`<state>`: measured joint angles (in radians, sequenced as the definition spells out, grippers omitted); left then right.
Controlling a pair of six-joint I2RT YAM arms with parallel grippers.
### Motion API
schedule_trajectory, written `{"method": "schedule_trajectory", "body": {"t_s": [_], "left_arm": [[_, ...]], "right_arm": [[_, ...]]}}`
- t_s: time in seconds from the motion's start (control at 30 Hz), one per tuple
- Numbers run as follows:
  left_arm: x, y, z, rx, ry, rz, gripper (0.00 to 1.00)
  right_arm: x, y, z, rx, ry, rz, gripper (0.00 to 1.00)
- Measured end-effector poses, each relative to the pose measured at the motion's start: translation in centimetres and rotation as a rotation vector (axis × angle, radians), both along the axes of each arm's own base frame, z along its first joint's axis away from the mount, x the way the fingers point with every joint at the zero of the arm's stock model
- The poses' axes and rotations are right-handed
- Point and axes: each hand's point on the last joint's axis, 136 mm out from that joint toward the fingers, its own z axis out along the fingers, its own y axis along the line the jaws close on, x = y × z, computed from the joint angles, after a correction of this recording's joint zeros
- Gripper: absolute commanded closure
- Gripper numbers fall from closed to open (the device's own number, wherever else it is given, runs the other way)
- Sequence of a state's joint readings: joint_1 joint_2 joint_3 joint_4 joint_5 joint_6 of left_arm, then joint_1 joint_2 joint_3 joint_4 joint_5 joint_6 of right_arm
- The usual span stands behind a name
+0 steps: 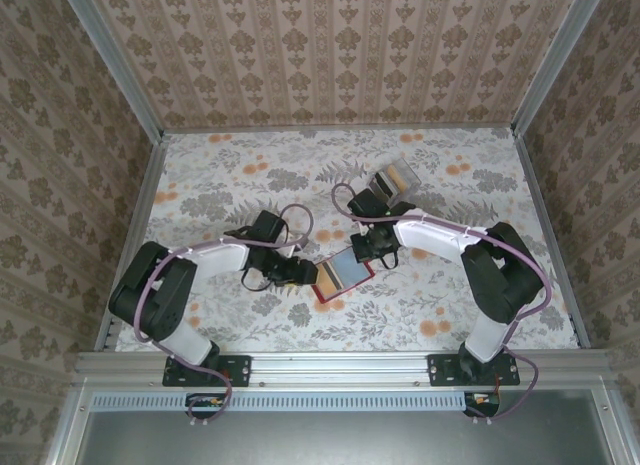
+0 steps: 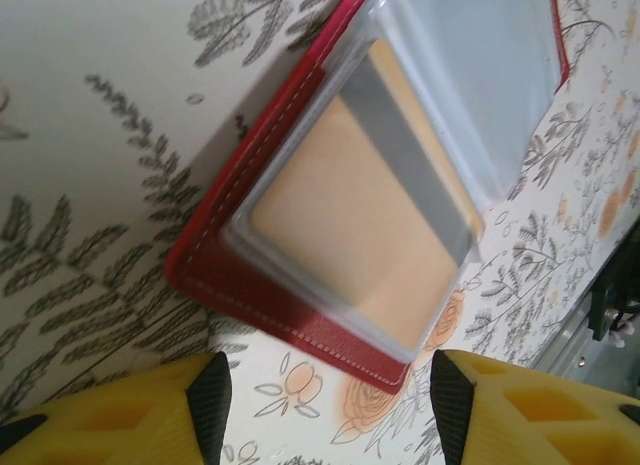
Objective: Put the credit cards into the card holder
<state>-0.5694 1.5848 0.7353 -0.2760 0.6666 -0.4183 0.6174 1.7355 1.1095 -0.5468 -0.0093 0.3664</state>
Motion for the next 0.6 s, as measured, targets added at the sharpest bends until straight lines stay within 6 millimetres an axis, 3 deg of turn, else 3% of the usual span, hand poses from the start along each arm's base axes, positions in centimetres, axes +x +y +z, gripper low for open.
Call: {"method": "schedule_trajectory", "body": {"t_s": [0.33, 0.6], "left_arm": [[1.2, -1.4, 0.6, -0.033, 0.029, -0.014, 0.55], [3.1, -2.6, 3.1, -0.106, -0.008, -0.015, 0.58]], "right_arm": [[-1.3, 0.6, -1.4, 0.093, 0.067, -0.036, 1.00], [-2.2, 3.1, -1.0, 0.288, 0.117, -0.078, 1.00]]}}
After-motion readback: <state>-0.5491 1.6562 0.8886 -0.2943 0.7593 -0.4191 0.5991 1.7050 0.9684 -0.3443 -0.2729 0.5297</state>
